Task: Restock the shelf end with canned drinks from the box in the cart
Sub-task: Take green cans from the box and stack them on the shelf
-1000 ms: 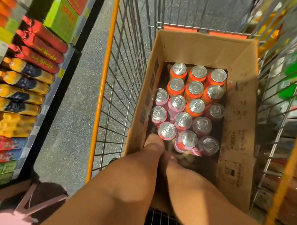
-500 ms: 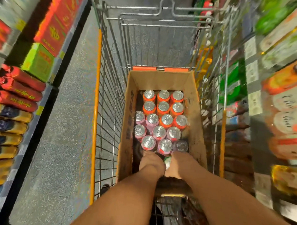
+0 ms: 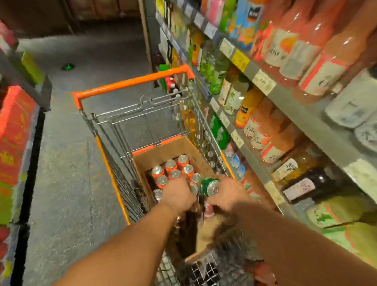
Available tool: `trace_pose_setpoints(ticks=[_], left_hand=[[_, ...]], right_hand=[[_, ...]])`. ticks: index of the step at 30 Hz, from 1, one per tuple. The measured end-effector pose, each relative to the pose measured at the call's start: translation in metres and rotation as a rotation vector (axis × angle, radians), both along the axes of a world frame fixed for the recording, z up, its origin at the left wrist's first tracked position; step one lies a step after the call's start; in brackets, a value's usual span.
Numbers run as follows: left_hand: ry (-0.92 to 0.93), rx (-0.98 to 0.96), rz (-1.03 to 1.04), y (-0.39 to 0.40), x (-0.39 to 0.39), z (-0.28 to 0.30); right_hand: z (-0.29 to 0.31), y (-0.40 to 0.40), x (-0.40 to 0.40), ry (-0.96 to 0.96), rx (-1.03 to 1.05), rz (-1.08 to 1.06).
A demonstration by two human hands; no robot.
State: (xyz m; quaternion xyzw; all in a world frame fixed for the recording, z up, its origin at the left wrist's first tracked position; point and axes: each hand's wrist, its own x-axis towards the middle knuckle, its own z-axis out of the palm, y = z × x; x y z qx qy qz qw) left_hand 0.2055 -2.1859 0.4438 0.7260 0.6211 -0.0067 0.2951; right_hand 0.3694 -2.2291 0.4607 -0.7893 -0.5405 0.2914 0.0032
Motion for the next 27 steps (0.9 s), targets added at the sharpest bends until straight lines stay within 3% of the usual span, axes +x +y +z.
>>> trace_pose_setpoints(ticks=[8, 13, 17, 23, 27], left_hand=[[-0.455, 0.054, -0.151, 0.015, -0.015, 0.124], [-0.722, 0.079, -0.341, 0.001, 0.018, 0.204], [-0.974, -0.008, -0.403, -0.021, 0.062, 0.271], [-1.238, -0.115, -0.522, -0.076, 0.120, 0.368], [-1.292, -0.215, -0.631, -0.113, 0.146, 0.410]], right_hand=[[0.118, -0.043, -0.012, 0.091, 0.299, -0.352], [0.197, -0.081, -0.004, 0.153, 0.598, -0.564], [0.258, -0.121, 0.014, 0.192, 0.816, -0.671], [0.348, -0.187, 0.042, 0.092, 1.079, -0.880], [0.387, -0.230, 0.055, 0.012, 1.161, -0.948]])
